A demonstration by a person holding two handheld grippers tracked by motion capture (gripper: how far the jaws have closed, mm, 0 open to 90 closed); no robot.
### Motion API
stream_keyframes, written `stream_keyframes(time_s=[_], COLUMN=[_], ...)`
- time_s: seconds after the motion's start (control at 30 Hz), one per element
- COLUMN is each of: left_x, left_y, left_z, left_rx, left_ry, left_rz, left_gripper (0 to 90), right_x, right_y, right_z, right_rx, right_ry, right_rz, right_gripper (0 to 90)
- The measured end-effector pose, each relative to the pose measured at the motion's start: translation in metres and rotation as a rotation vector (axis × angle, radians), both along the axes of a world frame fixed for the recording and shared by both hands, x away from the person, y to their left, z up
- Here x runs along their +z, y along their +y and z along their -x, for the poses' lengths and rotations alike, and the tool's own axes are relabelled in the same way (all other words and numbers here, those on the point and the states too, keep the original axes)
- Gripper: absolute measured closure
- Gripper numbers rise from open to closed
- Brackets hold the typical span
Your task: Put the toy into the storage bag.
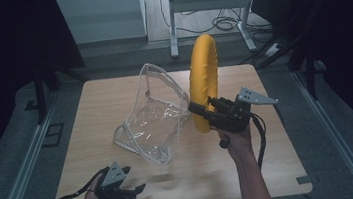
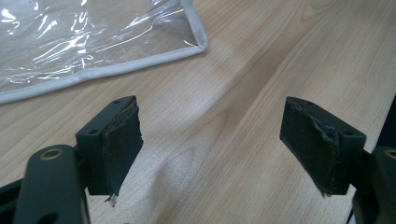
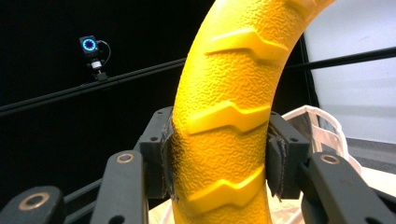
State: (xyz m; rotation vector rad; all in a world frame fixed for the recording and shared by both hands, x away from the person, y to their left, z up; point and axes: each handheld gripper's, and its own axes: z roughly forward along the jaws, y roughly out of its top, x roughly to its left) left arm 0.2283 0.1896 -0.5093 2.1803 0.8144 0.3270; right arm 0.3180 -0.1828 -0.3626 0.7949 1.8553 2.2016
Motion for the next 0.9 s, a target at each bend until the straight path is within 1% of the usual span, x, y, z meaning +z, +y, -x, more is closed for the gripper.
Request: stream_keyframes(time_s=[0.27,0.33,0.4,0.53,0.57,0.67,0.9], left_x=[0.0,0.0,0.0,0.0,0.0,0.001,0.002], left_y=[0.0,0.0,0.0,0.0,0.0,0.001,0.002], left_z=[0.0,0.0,0.0,0.0,0.0,0.0,0.0], left_rx=[0.004,0.003,0.002,0.001,0.002,0.003,0.002], left_ry=[-0.002,-0.002,0.0,0.0,0.0,-0.002,-0.004], left_rz=[0.005,0.005,0.003,0.003,0.004,0.007,0.012], left_gripper=[20.4,20.4,20.4,20.4,20.4,20.4,20.4], right_x=[0.008,0.009,0.011,0.015,0.017,0.022,0.037], right_y=[0.006,0.008,0.01,0.014,0.015,0.017,0.023], right_z=[0.004,0.005,0.006,0.008,0.008,0.01,0.013], right_rx=[0.013,0.011,0.01,0.018,0.02,0.017,0.024], right_ry=[-0.026,-0.046,-0.057,-0.067,-0.065,-0.088,-0.12], right_rz=[-0.007,-0.003,0.0,-0.009,-0.013,-0.017,-0.031], right_gripper=[50.7,50.7,50.7,50.7,50.6,50.7,50.7])
